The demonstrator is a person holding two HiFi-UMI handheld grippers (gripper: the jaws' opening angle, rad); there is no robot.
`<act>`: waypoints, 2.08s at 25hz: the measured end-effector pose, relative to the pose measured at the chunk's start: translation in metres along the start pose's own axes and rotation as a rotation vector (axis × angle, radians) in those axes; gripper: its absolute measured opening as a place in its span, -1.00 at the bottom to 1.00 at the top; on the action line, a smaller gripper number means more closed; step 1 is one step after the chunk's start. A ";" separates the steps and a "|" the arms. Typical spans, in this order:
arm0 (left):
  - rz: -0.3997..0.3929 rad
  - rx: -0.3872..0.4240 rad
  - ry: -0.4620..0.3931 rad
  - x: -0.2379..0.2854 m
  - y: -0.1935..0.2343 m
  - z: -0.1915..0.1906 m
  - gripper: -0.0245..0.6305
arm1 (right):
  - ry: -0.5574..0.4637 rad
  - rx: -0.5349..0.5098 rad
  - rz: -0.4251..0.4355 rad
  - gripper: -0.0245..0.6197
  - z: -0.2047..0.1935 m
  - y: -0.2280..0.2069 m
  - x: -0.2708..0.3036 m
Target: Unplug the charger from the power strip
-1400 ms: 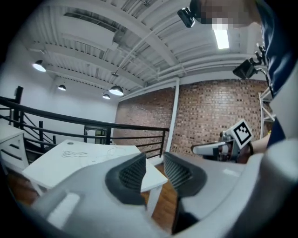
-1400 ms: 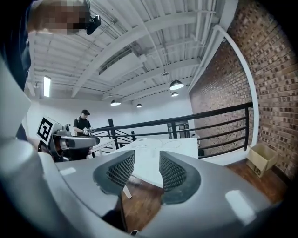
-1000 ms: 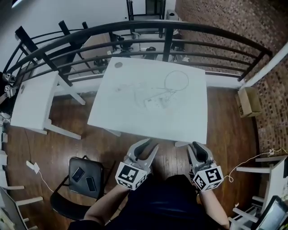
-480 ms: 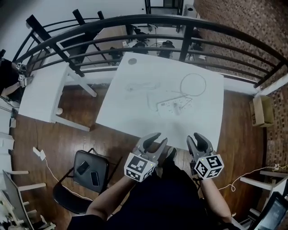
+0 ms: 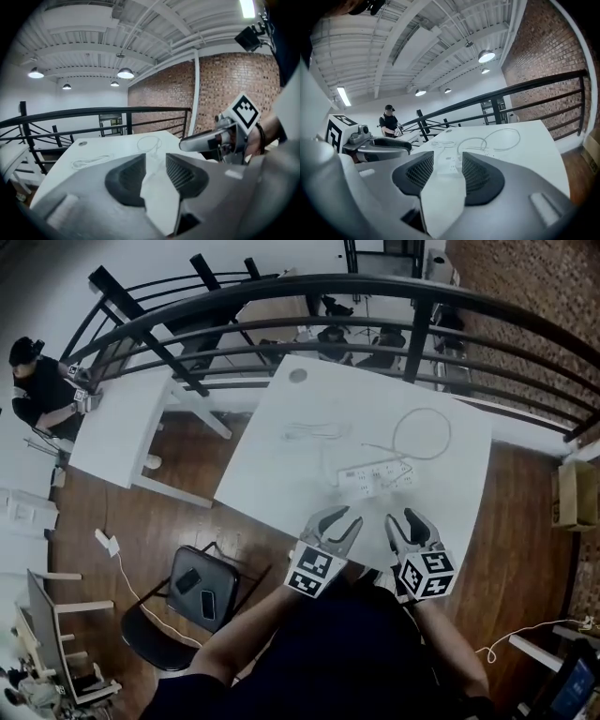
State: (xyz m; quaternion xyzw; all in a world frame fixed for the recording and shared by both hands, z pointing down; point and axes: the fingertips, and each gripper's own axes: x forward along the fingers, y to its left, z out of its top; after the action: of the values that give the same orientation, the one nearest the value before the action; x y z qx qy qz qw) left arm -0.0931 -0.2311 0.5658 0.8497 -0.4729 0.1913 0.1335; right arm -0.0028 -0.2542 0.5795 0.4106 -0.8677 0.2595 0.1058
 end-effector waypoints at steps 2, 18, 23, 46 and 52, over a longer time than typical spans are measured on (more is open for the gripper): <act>0.010 0.007 0.041 0.014 0.008 -0.009 -0.50 | 0.021 -0.009 -0.008 -0.31 -0.001 -0.007 0.009; -0.103 0.152 0.264 0.103 0.048 -0.065 -0.36 | 0.266 -0.119 -0.128 -0.21 -0.041 -0.027 0.089; -0.148 0.267 0.283 0.121 0.041 -0.076 -0.23 | 0.319 -0.147 -0.200 -0.21 -0.051 -0.036 0.096; -0.309 0.263 0.294 0.148 0.023 -0.088 -0.40 | 0.456 -0.201 -0.275 -0.48 -0.059 -0.049 0.104; -0.323 0.264 0.296 0.147 0.024 -0.087 -0.39 | 0.453 -0.187 -0.294 -0.48 -0.056 -0.047 0.105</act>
State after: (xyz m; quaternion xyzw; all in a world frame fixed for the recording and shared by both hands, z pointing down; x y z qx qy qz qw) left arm -0.0608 -0.3190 0.7109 0.8871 -0.2770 0.3499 0.1179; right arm -0.0358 -0.3174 0.6853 0.4522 -0.7731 0.2454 0.3709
